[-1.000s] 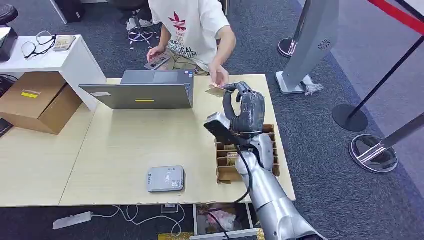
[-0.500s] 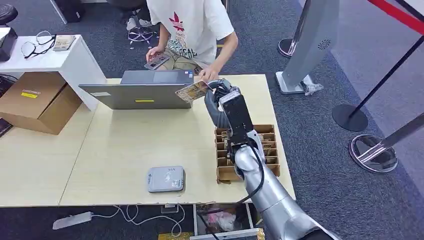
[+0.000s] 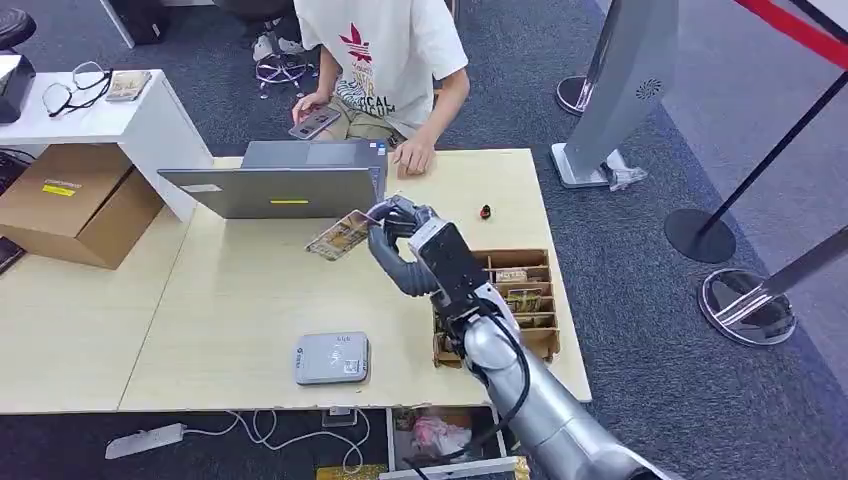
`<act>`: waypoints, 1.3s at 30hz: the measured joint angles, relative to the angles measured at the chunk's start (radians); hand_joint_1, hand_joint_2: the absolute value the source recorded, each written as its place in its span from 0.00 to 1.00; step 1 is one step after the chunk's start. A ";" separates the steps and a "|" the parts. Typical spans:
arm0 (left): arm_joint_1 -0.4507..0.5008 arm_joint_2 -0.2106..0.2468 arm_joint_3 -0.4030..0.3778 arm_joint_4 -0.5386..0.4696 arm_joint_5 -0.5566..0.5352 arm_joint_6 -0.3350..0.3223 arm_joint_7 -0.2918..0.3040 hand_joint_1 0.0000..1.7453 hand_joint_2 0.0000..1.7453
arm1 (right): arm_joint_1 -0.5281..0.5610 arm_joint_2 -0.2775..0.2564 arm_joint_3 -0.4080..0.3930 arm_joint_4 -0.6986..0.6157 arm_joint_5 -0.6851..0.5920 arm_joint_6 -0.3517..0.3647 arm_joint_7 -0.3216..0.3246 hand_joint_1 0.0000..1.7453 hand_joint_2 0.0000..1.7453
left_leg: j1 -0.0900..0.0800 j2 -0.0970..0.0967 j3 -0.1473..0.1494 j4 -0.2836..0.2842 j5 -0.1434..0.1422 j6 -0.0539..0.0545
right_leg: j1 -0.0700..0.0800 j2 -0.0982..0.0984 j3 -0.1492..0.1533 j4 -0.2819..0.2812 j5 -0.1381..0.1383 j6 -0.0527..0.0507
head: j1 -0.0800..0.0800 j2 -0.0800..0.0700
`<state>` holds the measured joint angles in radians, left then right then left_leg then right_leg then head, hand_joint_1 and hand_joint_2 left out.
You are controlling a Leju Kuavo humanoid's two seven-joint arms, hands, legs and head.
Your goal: Pass the card to the sensor for recognition and then transmit it.
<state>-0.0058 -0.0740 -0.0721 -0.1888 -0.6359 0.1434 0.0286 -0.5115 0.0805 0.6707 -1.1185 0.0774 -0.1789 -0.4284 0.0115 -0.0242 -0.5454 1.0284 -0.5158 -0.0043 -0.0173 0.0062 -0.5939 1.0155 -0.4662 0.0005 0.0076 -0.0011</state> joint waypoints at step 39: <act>0.004 0.001 0.002 0.000 -0.017 -0.005 -0.012 0.00 0.00 | -0.140 0.058 0.201 0.549 -0.077 0.179 0.096 1.00 1.00 | 0.000 -0.001 -0.001 0.000 0.000 0.000 | 0.000 0.000 0.000 0.000 0.000 0.000 | 0.000 0.000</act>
<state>-0.0020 -0.0729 -0.0702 -0.1888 -0.6530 0.1389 0.0164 -0.6514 0.1381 0.8713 -0.5692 0.0000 0.0004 -0.3327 0.0116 -0.0248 -0.5461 1.0284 -0.5158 -0.0043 -0.0173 0.0059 -0.5939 1.0156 -0.4661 0.0005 0.0076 -0.0011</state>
